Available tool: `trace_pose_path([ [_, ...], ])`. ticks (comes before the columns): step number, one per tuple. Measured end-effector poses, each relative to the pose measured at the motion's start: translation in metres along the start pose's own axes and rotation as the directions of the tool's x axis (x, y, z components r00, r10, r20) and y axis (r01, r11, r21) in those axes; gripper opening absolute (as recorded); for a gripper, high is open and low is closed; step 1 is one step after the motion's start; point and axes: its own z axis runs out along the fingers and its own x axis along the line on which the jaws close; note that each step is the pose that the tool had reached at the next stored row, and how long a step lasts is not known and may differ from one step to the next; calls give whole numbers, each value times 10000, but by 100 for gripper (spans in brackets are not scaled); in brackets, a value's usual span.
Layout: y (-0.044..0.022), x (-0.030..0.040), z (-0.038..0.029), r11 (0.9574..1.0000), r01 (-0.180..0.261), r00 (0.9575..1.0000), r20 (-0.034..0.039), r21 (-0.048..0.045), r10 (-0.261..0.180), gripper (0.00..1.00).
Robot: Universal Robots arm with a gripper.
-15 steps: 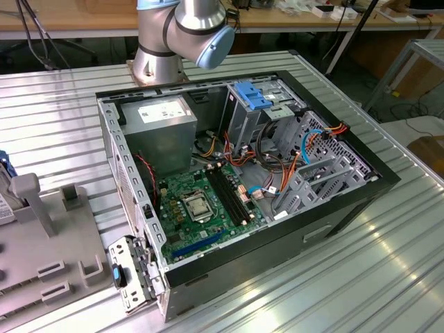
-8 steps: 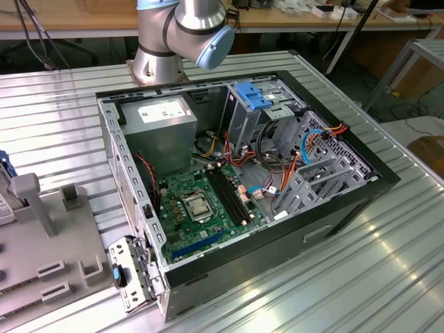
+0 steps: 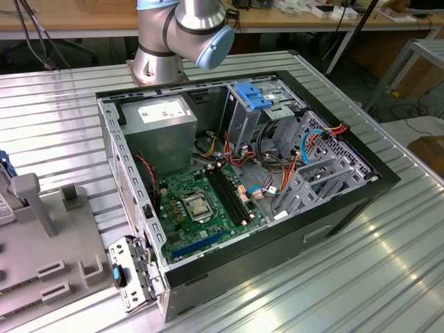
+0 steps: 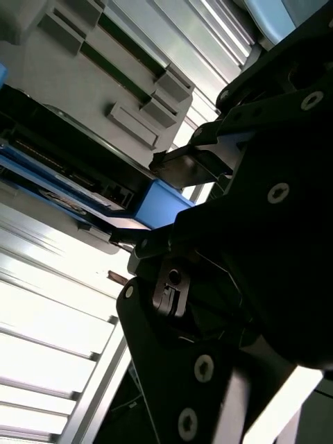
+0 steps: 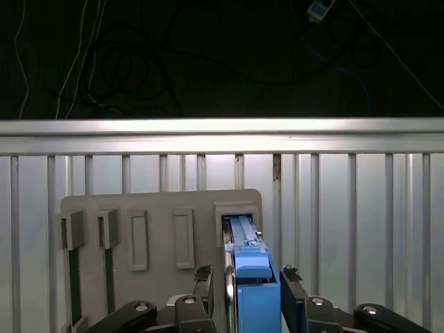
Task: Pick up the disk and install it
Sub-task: 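Pick up the disk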
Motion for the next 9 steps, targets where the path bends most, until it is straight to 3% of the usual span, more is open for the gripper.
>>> trace_pose_path([
  [9,-18,-1,1,10000,1,10000,0,1,-1,51],
])
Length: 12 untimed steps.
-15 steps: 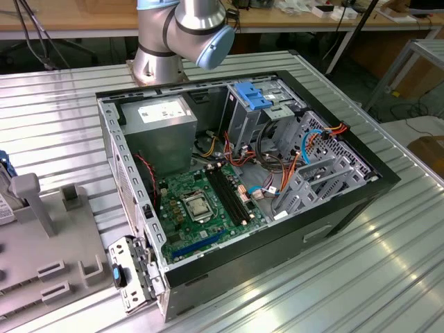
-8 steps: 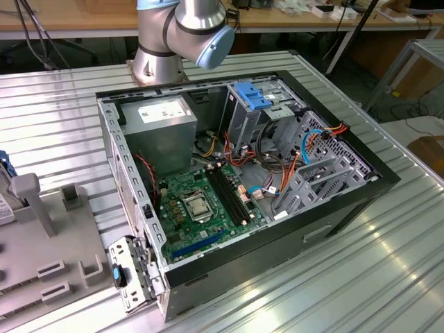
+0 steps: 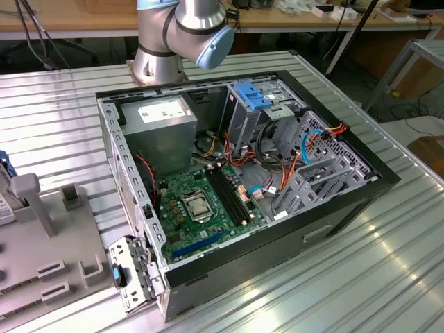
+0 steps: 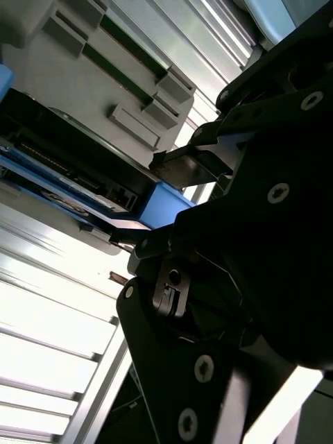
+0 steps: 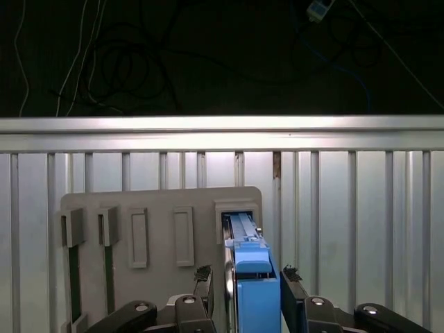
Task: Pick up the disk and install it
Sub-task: 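Pick up the disk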
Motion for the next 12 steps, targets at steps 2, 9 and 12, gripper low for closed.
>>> trace_pose_path([
  [2,-1,-4,0,10000,1,10000,0,0,-1,51],
  [9,-1,-22,1,10000,2,10000,0,1,-2,51],
  [12,-1,-24,0,10000,0,10000,0,-1,0,51],
])
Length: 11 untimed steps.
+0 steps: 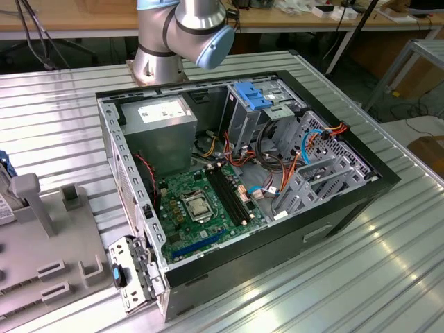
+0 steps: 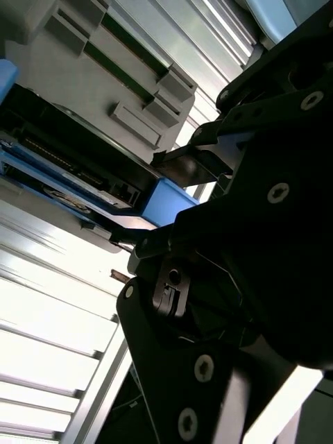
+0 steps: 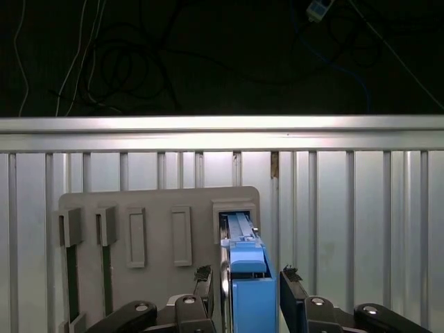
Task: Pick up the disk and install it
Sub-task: 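Pick up the disk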
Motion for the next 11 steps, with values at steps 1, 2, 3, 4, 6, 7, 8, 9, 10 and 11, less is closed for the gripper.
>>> trace_pose_path([
  [1,0,0,0,10000,1,10000,0,0,-1,51],
  [2,0,1,-1,10000,-1,10000,0,-1,1,51],
  [3,0,5,0,10000,-1,10000,-1,-1,1,51],
  [4,0,6,0,10000,-1,10000,0,-1,1,51],
  [6,0,7,1,10000,0,10000,0,1,0,51],
  [7,0,7,0,10000,0,10000,0,0,0,51],
  [8,0,8,0,10000,0,10000,0,0,0,51],
  [9,0,8,0,10000,0,10000,0,0,0,51],
  [10,0,8,0,10000,0,10000,0,0,0,49],
  [11,0,8,0,10000,0,10000,0,0,0,49],
])
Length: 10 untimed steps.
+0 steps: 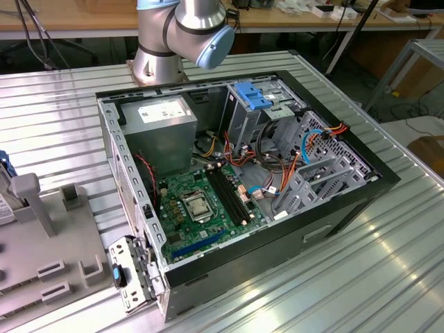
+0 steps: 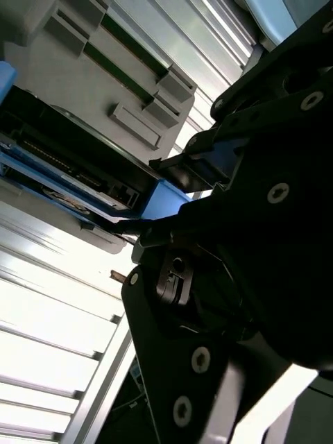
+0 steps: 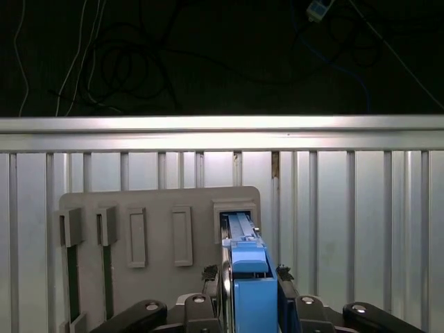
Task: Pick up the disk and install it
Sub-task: 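Pick up the disk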
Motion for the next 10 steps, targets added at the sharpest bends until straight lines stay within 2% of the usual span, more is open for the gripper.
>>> trace_pose_path([
  [1,0,0,0,10000,0,10000,0,0,0,42],
  [3,0,1,0,10000,0,10000,0,1,0,42],
  [5,0,2,0,10000,0,10000,-1,0,0,37],
  [10,0,3,0,10000,0,10000,0,0,0,37],
])
